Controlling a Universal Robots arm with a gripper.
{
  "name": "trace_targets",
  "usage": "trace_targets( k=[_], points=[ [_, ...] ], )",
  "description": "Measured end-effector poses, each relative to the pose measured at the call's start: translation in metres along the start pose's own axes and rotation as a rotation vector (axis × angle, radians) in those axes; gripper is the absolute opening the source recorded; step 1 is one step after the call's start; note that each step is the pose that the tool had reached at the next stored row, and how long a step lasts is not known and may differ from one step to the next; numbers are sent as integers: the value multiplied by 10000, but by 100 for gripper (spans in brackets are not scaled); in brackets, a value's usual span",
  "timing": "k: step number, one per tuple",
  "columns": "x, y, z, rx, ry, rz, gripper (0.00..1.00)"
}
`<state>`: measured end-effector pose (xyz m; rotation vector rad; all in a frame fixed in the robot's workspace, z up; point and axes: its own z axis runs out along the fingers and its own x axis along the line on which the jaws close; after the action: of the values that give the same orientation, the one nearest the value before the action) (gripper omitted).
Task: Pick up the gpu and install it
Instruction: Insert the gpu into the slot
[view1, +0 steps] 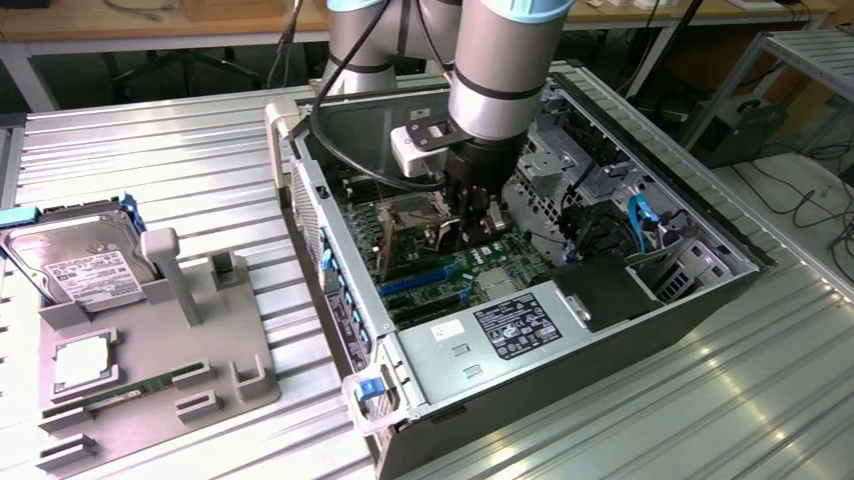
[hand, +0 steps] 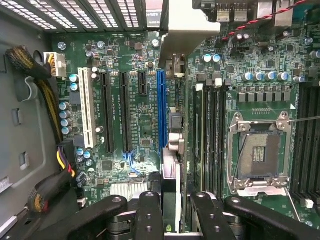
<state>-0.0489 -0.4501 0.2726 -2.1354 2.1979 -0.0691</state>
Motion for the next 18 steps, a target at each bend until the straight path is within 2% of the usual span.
trace_targets(
  k=[10,13,15,16,18],
  points=[
    [3,93,35,16,1,-39,27],
    [5,111,68,-32,16,-39,27],
    [6,122,72,-49,151,-52,27],
    [6,128,81,-60,199,-57,27],
    [6,139,83,-66,209,-58,27]
  ],
)
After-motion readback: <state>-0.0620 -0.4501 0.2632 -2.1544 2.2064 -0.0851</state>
